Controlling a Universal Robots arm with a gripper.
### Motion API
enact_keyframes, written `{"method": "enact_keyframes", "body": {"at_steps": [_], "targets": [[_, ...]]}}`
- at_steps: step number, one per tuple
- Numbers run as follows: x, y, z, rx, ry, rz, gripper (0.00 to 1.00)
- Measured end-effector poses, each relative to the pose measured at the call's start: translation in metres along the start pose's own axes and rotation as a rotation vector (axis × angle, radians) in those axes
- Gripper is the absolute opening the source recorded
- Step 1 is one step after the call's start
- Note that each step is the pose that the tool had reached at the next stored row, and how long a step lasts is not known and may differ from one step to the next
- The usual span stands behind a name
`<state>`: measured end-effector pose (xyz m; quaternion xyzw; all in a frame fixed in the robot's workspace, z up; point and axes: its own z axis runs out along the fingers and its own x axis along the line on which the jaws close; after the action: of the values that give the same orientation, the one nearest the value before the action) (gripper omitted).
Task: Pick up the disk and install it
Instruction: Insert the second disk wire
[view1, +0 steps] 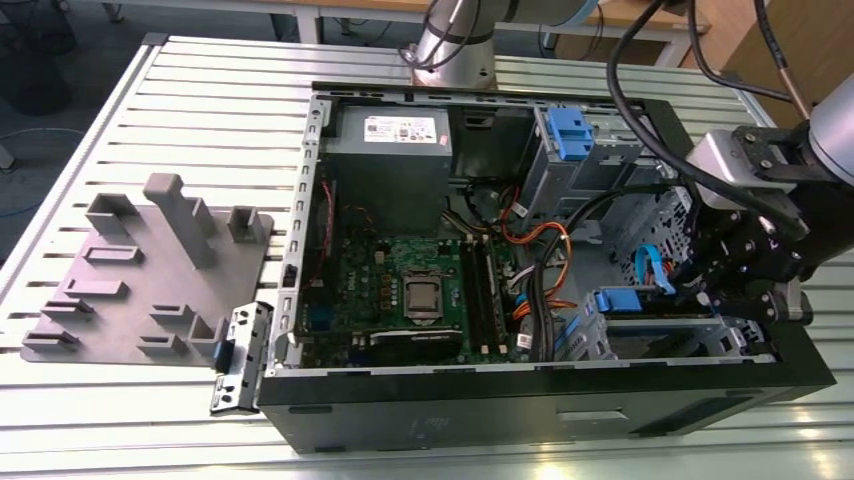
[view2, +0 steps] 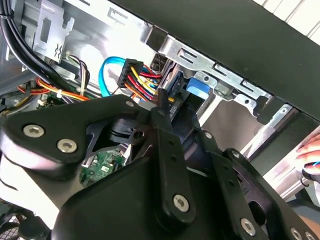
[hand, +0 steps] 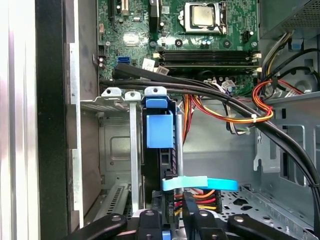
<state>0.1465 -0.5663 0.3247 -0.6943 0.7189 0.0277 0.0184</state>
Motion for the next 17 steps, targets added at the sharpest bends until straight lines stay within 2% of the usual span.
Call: {"method": "enact_keyframes", "body": {"at_steps": [3,12,13,17], "targets": [[-0.0002,0.0001,-0.0036,0.0,-0.0005,0.0,0.3],[-0.0028,0.0006,-0.0421,0.0,-0.0012,0.0,0.3],[-0.0029,0.0006,-0.0446,0.0,-0.0013,0.0,0.3],[-0.0029,0.0029,-0.045,0.0,-0.0042,0.0,0.3]]}}
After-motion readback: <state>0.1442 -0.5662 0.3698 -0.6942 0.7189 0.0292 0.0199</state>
